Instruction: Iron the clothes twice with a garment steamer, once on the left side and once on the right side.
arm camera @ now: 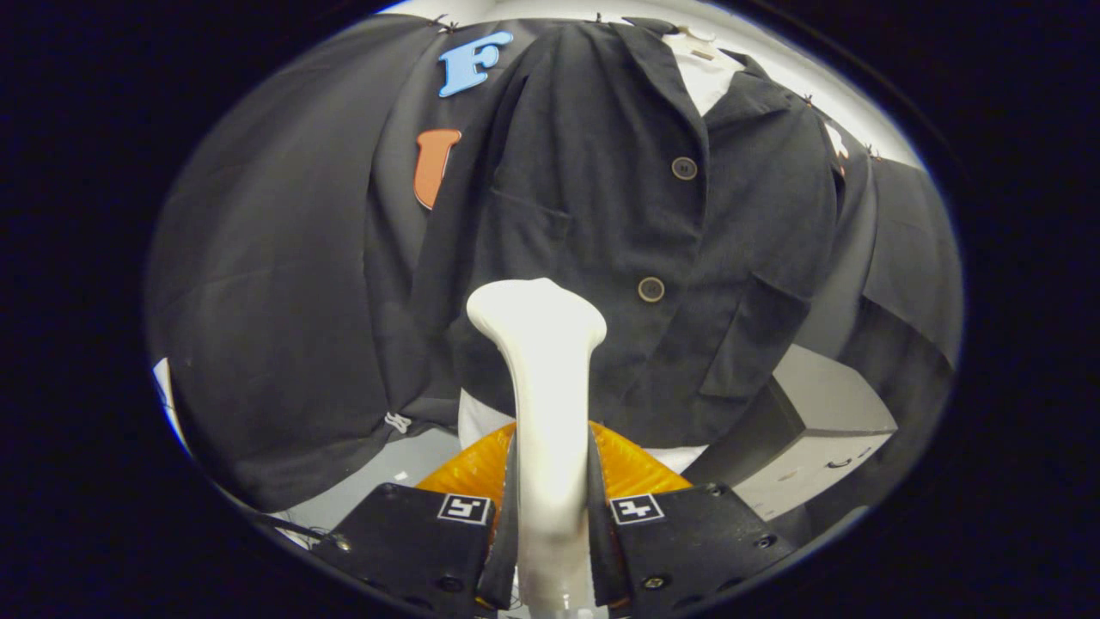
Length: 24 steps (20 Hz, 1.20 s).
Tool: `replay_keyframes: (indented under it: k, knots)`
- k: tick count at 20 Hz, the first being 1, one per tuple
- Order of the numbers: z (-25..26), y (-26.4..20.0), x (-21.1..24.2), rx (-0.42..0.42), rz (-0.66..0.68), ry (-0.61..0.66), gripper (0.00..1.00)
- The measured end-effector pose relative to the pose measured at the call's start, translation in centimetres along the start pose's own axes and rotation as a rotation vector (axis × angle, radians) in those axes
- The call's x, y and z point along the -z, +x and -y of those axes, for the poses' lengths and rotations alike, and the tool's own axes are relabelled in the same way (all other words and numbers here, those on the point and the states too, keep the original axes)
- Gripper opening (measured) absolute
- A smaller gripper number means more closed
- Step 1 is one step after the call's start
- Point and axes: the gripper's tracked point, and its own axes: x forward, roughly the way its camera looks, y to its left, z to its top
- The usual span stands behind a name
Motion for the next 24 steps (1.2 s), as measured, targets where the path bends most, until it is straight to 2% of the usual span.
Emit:
replay_keyframes:
  k: [14,24]
  knots:
    - [-0.6,2.1,7.9,-0.017,-0.118,0.004,0.37]
    - [0.0,0.7,7.6,-0.041,-0.112,0.041,0.37]
